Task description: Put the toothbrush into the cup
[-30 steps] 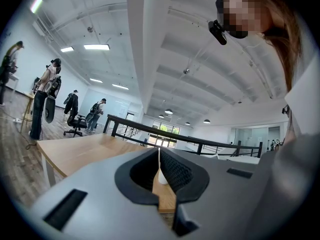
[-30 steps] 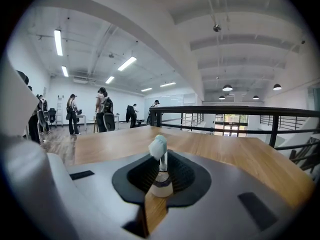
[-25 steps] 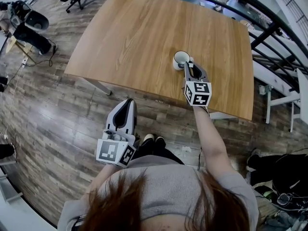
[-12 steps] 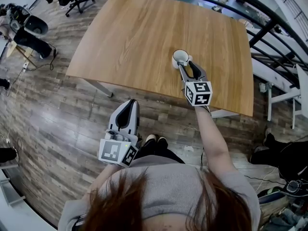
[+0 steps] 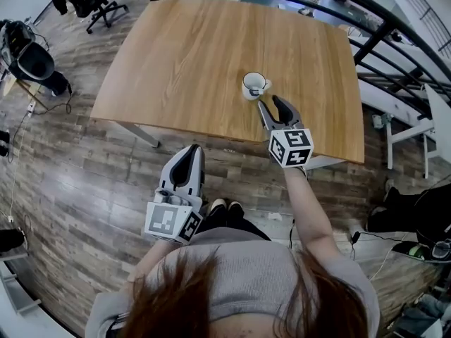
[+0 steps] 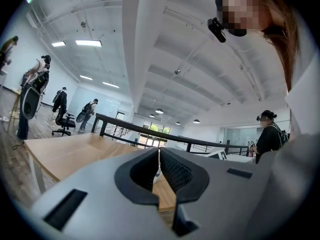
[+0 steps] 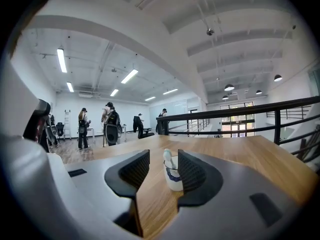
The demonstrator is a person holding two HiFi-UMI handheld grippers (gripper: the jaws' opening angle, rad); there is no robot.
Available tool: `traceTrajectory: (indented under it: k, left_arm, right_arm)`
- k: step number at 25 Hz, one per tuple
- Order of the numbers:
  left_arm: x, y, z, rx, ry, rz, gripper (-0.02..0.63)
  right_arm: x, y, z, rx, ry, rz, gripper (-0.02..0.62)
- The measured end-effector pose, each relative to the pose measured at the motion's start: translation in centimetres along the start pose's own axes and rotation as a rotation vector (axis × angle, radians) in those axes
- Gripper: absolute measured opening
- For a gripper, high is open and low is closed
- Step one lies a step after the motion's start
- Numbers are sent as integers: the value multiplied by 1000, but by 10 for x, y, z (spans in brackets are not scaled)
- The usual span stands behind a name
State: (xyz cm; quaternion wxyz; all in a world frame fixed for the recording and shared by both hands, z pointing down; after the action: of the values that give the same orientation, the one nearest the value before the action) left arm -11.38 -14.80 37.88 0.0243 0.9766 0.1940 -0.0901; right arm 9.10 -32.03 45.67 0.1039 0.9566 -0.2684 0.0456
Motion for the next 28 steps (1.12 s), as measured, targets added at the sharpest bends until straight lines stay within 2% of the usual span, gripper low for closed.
traceTrajectory:
  k: [4, 9, 13, 16, 21, 28]
  left_arm:
    - [9, 6, 3, 13, -11, -29, 8]
    - [19, 13, 1, 9, -9, -83, 8]
    - [27, 23, 3, 19, -5, -118, 8]
    - [36, 36, 7, 40, 8, -143, 9]
    - [56, 46, 13, 64, 28, -190, 9]
    - [72, 54, 9, 56, 35, -212, 8]
  right_arm:
    - [-13, -27, 16, 42, -24, -5, 161]
    - [-37, -71, 45, 141, -29, 0, 161]
    - [-56, -107, 73, 198, -81, -44, 156]
    - [-70, -127, 86, 231, -113, -87, 83]
    - [-82, -148, 84, 252, -73, -130, 15]
    - [-81, -160, 79, 252, -52, -139, 14]
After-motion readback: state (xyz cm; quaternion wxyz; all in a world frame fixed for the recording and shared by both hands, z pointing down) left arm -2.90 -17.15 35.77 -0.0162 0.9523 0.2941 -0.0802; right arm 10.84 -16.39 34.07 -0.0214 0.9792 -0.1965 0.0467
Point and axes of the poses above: the fingertips, and each gripper's own axes: y forward along the fingers, x to its right, z out of its top, the point moved 5 cm from there along -y, backward along the fingers, and after that the axes turned 4 degrees about y, right-handed, at the moved point
